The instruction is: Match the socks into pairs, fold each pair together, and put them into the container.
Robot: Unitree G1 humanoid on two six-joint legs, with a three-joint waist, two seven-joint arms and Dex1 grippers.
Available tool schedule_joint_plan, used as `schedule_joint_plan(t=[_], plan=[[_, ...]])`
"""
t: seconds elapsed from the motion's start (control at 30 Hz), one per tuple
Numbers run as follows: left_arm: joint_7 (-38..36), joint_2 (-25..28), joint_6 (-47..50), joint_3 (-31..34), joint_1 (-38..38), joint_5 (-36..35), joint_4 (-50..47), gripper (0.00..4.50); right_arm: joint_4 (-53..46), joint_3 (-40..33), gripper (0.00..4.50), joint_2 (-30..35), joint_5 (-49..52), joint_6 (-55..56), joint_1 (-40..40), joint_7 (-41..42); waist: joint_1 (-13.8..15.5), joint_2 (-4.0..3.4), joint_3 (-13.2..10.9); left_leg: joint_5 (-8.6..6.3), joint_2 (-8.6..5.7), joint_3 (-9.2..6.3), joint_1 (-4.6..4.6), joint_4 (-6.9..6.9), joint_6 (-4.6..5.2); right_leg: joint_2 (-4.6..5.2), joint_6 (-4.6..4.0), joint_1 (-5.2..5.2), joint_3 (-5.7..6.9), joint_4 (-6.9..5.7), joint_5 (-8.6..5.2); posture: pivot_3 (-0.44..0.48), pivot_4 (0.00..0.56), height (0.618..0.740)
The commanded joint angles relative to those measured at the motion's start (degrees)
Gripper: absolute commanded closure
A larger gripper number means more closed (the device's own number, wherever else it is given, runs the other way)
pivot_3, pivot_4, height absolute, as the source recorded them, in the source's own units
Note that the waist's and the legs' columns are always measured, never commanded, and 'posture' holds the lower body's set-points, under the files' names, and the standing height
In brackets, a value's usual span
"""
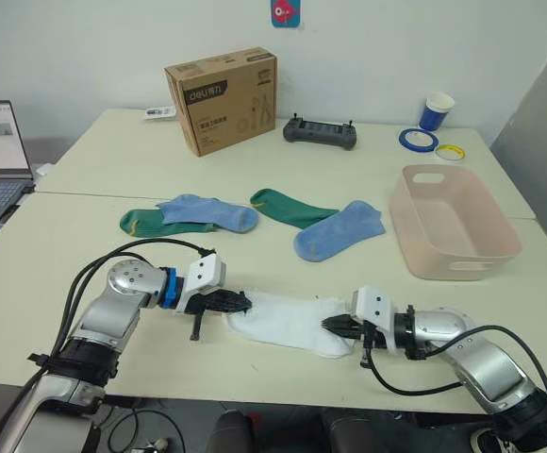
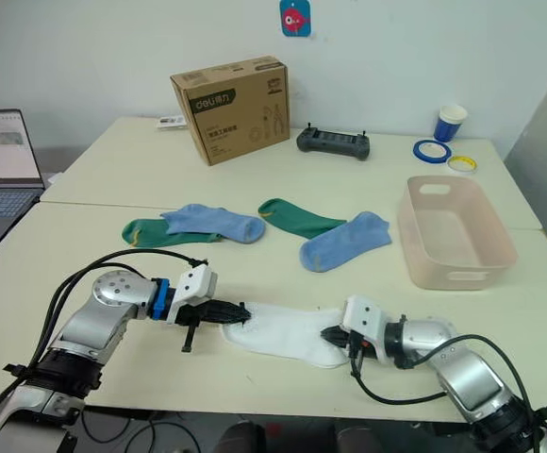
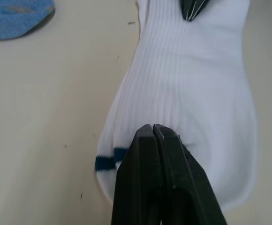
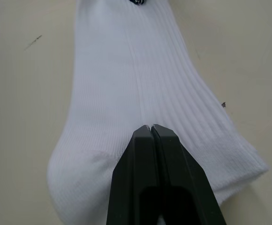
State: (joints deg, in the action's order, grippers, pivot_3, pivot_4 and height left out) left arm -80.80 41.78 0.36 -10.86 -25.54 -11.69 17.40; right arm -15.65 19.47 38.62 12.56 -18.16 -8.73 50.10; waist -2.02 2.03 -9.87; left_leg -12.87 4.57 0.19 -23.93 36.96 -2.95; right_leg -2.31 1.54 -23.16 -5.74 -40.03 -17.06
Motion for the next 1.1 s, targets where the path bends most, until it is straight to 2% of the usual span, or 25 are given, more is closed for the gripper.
schedule_joint_plan(t=[0.03,0.33,0.57,0.73,0.93,1.1], plan=[[-0.64,1.3,-4.4,1.1,-1.11,1.34,2.14,4.47,-0.4,-1.98,4.5,1.21,0.02,-0.41,1.79,0.97,0.22,0.0,0.0,0.0,0.0,0.0,0.0,0.0,0.0,0.0,0.0,0.01,0.0,0.0,0.0,0.0,0.15,0.74],[0.97,-0.42,-7.97,1.06,-2.61,1.96,5.38,4.47,-5.45,-6.37,4.5,1.37,3.32,-3.87,3.67,1.58,0.39,0.0,0.0,0.0,-0.01,0.04,0.0,0.04,0.0,0.04,0.05,0.04,-0.01,0.0,0.03,0.0,0.15,0.74],[-0.82,-0.36,-3.25,3.03,-4.33,-1.8,3.82,4.47,-8.11,-6.5,4.5,-0.42,4.14,-6.65,2.79,0.28,0.26,0.0,0.0,0.0,0.02,-0.03,0.0,0.02,0.0,-0.01,0.04,0.02,0.03,-0.03,0.03,0.0,0.15,0.74],[-1.43,-1.19,3.18,3.77,-5.49,-4.98,-1.04,4.47,-6.1,-5.19,4.5,-1.4,2.82,-5.55,2.44,0.28,0.23,0.0,0.0,0.0,0.01,0.0,0.0,0.03,0.0,-0.01,0.05,0.03,0.01,-0.02,0.03,0.0,0.15,0.74],[-1.37,-2.31,8.86,2.36,-2.77,-7.99,-10.84,4.47,-9.57,-8.78,4.5,-1.78,7.56,-8.88,1.35,0.88,0.24,0.0,0.0,0.0,0.01,-0.02,-0.01,0.03,0.0,-0.01,0.05,0.03,0.01,-0.02,0.03,0.0,0.15,0.74],[-1.48,-1.94,3.03,-1.48,0.82,-2.21,-11.12,4.47,-7.08,-6.61,4.5,-2.29,4.76,-7.52,1.41,-0.22,0.09,-0.01,0.01,0.01,0.02,-0.04,0.04,0.01,0.0,-0.01,0.04,0.05,0.01,-0.03,0.03,0.0,0.15,0.74]])
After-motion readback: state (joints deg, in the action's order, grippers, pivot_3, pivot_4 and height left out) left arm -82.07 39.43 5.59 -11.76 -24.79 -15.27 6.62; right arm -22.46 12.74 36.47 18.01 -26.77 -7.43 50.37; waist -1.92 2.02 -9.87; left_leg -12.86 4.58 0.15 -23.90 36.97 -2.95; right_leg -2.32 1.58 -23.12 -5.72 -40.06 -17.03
